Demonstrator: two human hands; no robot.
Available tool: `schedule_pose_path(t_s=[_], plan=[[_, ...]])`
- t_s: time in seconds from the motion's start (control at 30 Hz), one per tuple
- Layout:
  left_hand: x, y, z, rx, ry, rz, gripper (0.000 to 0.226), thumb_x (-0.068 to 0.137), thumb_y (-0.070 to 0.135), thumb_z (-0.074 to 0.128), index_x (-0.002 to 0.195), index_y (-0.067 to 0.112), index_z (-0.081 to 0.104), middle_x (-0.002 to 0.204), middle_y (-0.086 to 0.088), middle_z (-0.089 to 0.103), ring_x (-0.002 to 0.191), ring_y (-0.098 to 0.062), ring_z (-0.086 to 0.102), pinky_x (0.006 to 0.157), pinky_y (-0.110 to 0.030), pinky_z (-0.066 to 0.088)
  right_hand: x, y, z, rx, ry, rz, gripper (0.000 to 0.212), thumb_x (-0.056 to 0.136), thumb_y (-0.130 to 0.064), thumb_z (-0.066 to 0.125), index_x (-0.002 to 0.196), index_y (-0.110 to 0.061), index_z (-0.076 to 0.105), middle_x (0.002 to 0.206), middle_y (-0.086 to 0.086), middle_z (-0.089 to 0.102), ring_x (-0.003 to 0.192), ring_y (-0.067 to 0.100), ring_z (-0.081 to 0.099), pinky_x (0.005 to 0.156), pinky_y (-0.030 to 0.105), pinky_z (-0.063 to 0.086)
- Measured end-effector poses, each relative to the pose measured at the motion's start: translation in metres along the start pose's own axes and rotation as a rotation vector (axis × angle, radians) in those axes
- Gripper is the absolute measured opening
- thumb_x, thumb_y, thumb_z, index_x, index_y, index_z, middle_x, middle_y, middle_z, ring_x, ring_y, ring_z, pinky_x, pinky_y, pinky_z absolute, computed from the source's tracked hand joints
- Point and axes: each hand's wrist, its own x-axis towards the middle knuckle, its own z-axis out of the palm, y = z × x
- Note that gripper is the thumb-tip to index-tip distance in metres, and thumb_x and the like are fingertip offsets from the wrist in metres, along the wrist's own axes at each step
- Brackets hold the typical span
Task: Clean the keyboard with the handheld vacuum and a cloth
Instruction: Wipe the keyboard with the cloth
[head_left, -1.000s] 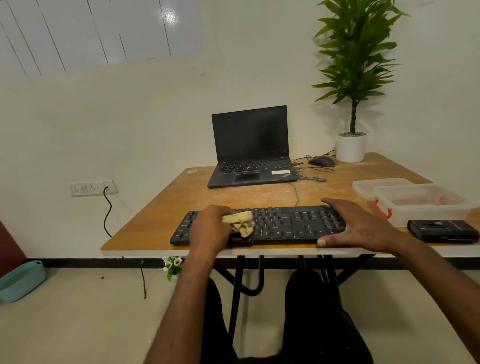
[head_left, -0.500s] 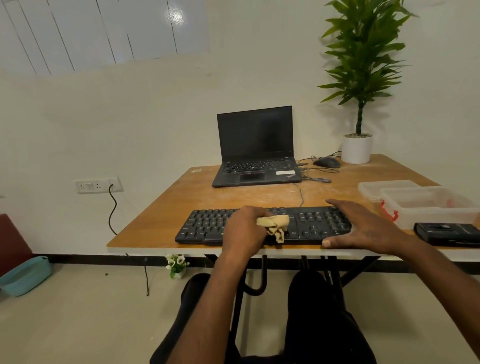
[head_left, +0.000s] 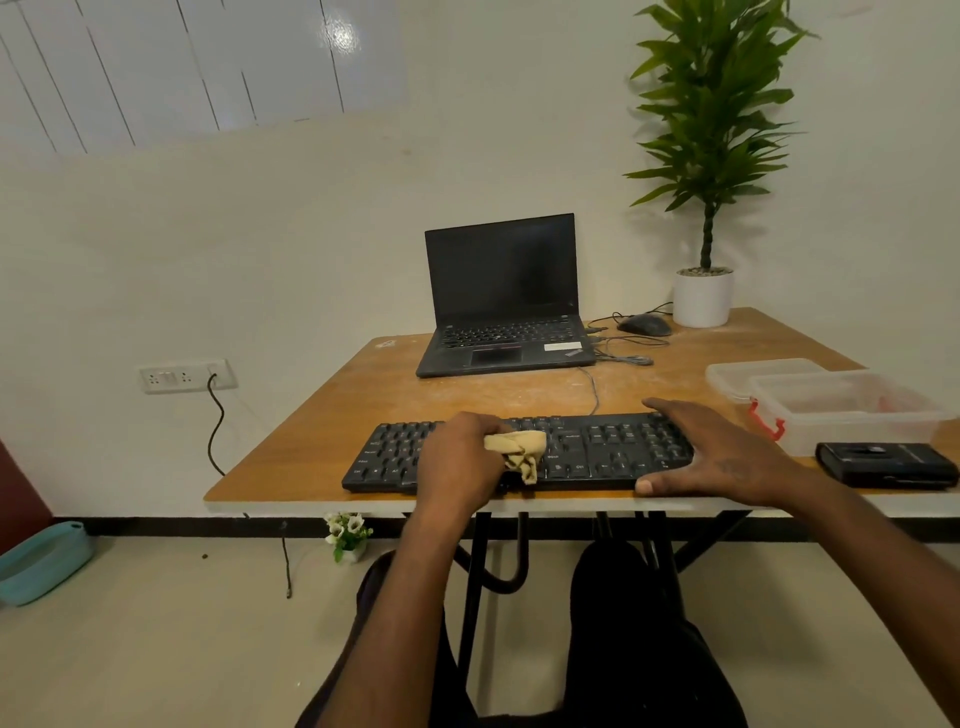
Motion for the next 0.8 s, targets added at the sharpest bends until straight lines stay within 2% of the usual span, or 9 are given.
schedule_pose_path(t_s=[0.17,0.33,0.47,0.63,0.8], plan=[[-0.002,0.010,0.010,-0.025,-0.032,0.023,0.052,0.085,-0.003,0.060,0.117,0.032,0.079,0.104,0.005,0.078,0.084,-0.012,0.063,0.060,-0.025,0.045,0.000,0.002,0.000,-0.007,0.003,0.001,0.132,0.048,-0.103,0.056,0.158,-0.041,0.015,0.162,-0.004,0.029,0.142,0.017,0.034,0.112,0.045,0.040],[-0.001,-0.014,-0.007,-0.003,-0.011,-0.028,0.045,0.089,-0.001,0.064,0.113,0.032,0.080,0.098,0.005,0.077,0.088,-0.015,0.066,0.071,-0.033,0.055,0.001,0.003,0.001,-0.013,0.001,-0.002,0.132,0.049,-0.102,0.056,0.158,-0.041,0.015,0.163,-0.005,0.028,0.144,0.018,0.033,0.113,0.045,0.038],[0.002,-0.030,-0.021,0.029,0.019,-0.073,0.046,0.089,-0.002,0.064,0.118,0.031,0.079,0.106,0.001,0.079,0.092,-0.018,0.068,0.081,-0.041,0.061,0.001,0.003,0.002,-0.001,-0.001,-0.003,0.131,0.050,-0.101,0.057,0.159,-0.041,0.015,0.164,-0.004,0.027,0.144,0.018,0.032,0.113,0.044,0.037],[-0.005,-0.003,0.001,-0.041,-0.047,0.026,0.039,0.090,0.001,0.067,0.115,0.029,0.079,0.106,0.004,0.079,0.094,-0.012,0.067,0.073,-0.031,0.057,0.001,0.002,0.001,0.000,0.005,-0.004,0.133,0.047,-0.101,0.056,0.159,-0.040,0.016,0.164,-0.003,0.026,0.145,0.019,0.031,0.114,0.044,0.036],[-0.005,0.015,0.013,-0.051,-0.045,0.049,0.044,0.089,0.000,0.067,0.116,0.032,0.079,0.108,0.005,0.079,0.097,-0.013,0.069,0.083,-0.038,0.061,0.002,0.002,0.001,0.002,0.000,-0.021,0.135,0.047,-0.101,0.056,0.159,-0.039,0.015,0.164,-0.003,0.026,0.145,0.019,0.031,0.115,0.044,0.035]])
